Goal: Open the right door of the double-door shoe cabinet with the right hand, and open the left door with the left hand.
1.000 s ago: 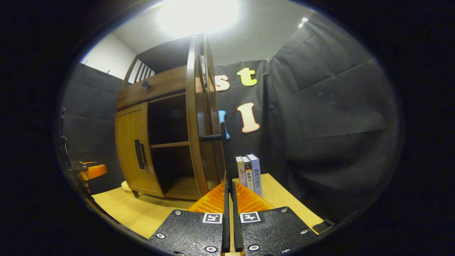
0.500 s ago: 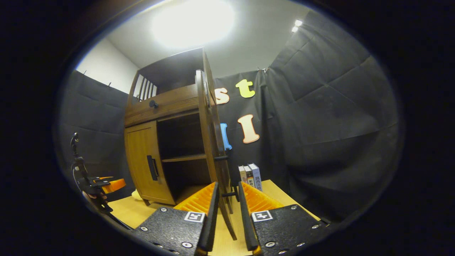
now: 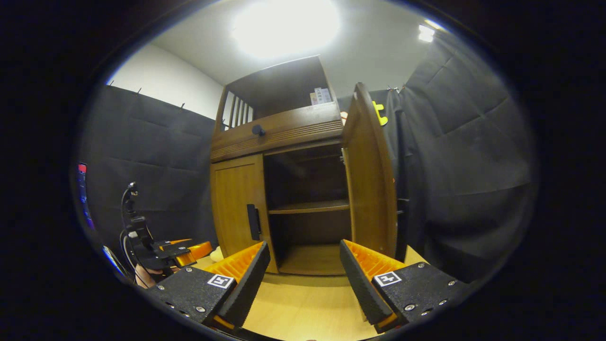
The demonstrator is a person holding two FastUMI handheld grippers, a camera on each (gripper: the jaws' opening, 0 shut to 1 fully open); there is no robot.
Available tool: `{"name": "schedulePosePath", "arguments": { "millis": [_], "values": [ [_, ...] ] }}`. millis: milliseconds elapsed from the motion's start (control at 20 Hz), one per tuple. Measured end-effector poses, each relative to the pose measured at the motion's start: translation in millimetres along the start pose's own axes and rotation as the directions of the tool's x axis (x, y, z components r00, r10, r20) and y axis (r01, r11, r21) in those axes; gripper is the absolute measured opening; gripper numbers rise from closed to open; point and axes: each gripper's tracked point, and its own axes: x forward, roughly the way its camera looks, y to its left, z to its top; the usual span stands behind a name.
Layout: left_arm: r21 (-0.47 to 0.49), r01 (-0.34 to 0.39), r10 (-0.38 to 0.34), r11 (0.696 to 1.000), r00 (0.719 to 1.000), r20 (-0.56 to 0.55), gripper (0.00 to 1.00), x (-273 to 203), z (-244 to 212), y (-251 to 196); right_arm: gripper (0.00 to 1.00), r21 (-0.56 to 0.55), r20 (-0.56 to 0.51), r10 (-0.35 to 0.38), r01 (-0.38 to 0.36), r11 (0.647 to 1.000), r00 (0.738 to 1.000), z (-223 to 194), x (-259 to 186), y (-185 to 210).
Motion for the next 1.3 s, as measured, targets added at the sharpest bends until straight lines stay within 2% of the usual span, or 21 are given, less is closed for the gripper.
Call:
{"name": "schedulePosePath", "arguments": {
  "millis": [200, 450, 550, 650, 750, 950, 1100, 1200, 1300],
  "values": [
    [-0.02, -0.005, 0.005, 1.0, 1.0, 0.015, 0.93, 4, 4, 1, 0.92, -0.021, -0.001, 0.074, -0.074, 0.997, 0.997, -11, 28, 31],
    [-0.035, -0.038, 0.038, 0.999, 0.999, 0.011, 0.93, 15, 4, 7, 0.93, -0.127, -0.042, -0.003, -0.003, 0.992, 0.999, -31, 90, 26],
    [-0.059, -0.039, 0.039, 0.998, 0.999, 0.011, 0.96, 18, 5, 6, 0.93, -0.166, -0.069, 0.006, -0.018, 0.986, 0.998, -48, 105, 33],
    [-0.084, -0.015, 0.017, 0.996, 1.0, 0.021, 0.95, 23, 10, 0, 0.93, -0.158, -0.109, 0.0, -0.018, 0.987, 0.994, -69, 117, 32],
    [-0.085, 0.018, -0.015, 0.996, 0.999, 0.032, 0.96, 28, 13, -5, 0.94, -0.153, -0.106, -0.032, 0.015, 0.988, 0.994, -72, 122, 25],
    [-0.056, 0.036, -0.034, 0.998, 0.999, 0.035, 0.96, 39, 14, -8, 0.94, -0.134, -0.087, -0.095, 0.082, 0.988, 0.992, -71, 131, 16],
    [-0.053, 0.055, -0.053, 0.997, 0.998, 0.029, 0.96, 45, 13, -13, 0.94, -0.183, -0.094, -0.109, 0.091, 0.979, 0.99, -72, 134, 10],
    [-0.055, 0.076, -0.075, 0.996, 0.997, 0.017, 0.92, 47, 11, -19, 0.94, -0.191, -0.096, -0.115, 0.095, 0.977, 0.989, -72, 133, 11],
    [-0.067, 0.135, -0.133, 0.989, 0.99, 0.04, 0.9, 46, 17, -27, 0.94, -0.172, -0.104, -0.095, 0.077, 0.982, 0.99, -72, 134, 12]
  ]
}}
